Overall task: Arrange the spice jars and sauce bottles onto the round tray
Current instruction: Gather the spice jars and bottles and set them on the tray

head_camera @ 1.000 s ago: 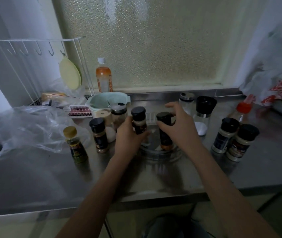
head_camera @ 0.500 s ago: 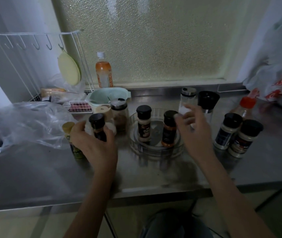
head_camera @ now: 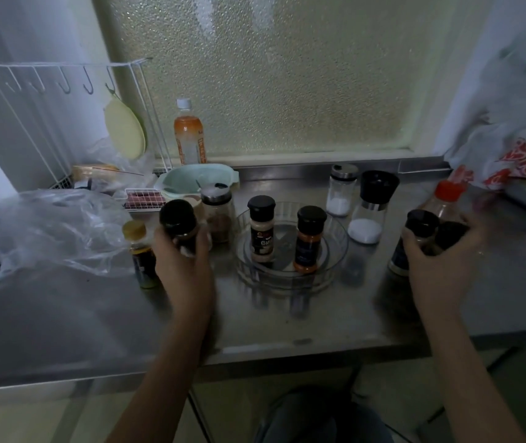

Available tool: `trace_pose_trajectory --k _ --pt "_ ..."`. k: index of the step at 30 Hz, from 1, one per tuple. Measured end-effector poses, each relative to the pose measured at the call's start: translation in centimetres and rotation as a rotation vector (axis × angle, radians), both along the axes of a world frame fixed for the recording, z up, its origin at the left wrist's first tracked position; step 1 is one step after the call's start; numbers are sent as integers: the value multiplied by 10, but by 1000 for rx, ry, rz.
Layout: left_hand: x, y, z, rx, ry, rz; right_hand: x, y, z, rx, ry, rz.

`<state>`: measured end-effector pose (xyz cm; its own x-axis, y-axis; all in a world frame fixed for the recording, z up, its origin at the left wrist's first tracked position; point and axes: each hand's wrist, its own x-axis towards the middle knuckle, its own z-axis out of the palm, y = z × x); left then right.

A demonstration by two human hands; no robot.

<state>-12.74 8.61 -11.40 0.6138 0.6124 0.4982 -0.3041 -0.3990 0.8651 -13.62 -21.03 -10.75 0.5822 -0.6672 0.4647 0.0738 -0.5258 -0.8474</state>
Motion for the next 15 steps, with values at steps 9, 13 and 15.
trace_pose_trajectory --k 9,13,15 --pt "-12 -54 3 383 -176 -342 -3 -10 -2 229 -23 128" --pt "-4 -60 -3 489 -20 -389 -2 -19 -11 190 97 181" --pt "-1 -56 -5 475 35 -366 -7 -18 -18 116 122 116"
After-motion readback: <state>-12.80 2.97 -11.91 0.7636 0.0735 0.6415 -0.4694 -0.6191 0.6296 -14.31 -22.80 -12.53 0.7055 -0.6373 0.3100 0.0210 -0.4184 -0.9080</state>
